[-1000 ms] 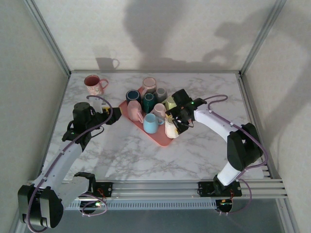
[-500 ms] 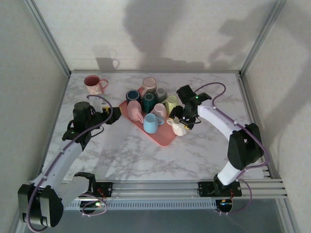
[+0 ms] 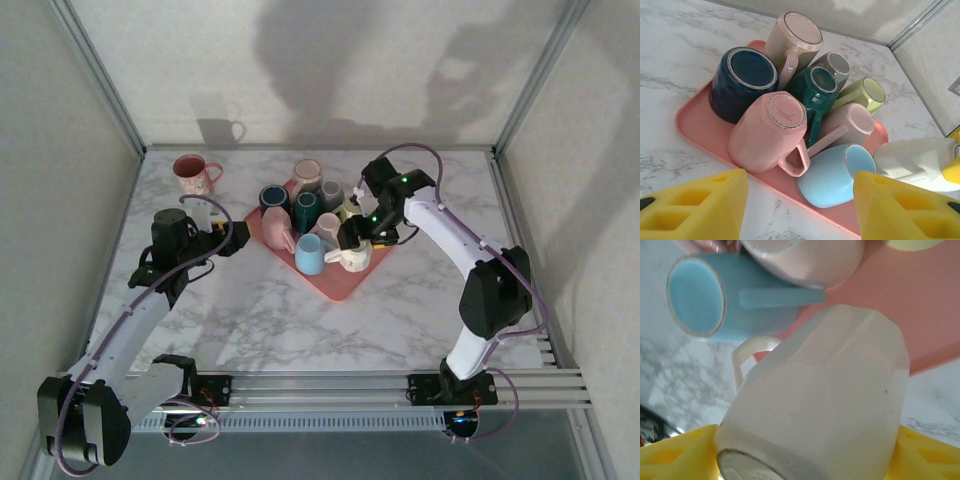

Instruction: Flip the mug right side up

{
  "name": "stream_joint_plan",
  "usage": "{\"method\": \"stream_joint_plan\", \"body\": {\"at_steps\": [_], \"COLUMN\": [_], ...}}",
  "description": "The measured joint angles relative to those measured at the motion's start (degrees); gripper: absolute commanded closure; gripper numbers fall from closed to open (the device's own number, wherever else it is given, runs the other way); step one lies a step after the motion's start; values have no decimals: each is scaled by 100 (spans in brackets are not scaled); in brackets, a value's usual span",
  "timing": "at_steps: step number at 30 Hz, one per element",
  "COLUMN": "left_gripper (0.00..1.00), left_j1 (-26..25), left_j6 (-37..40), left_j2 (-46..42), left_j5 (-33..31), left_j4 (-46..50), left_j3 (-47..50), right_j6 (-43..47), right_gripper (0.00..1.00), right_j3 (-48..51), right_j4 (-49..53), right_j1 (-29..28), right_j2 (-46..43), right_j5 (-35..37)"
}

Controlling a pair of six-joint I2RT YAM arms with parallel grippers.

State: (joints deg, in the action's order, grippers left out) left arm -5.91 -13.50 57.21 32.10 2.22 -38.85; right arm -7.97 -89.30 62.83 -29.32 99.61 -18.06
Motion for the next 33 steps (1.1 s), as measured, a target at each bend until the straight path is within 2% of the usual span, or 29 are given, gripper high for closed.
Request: {"method": "stream_joint_plan", "body": {"at_steps": [10,17,22,29,31,33], "left_gripper": [43,42,42,42,42,42], "left_j1": [0,0,0,0,0,-2], "left_j6": [46,94,199,448,509,575], "left_j2": [-7,-7,-7,-4,-7,-7], "left_j5": [-2,0,4,140,160,175], "left_j4": [153,195,219,289,289,289], "left_j3": [-59,-59,-59,-59,-59,-59], "right_j6": [1292,1683,1781,1602,1410,1056], "right_gripper": [35,21,13,6,6,12], "right_j3": [-584,-907,-1001,-1276,-1305,-1303], "right_j4": [671,833,874,822,758,662], "right_j1": [9,9,9,9,11,11], "right_j2": [911,1377,1589,1589,1469,1209], "right_j5": [-96,42,66,98,201,367]}}
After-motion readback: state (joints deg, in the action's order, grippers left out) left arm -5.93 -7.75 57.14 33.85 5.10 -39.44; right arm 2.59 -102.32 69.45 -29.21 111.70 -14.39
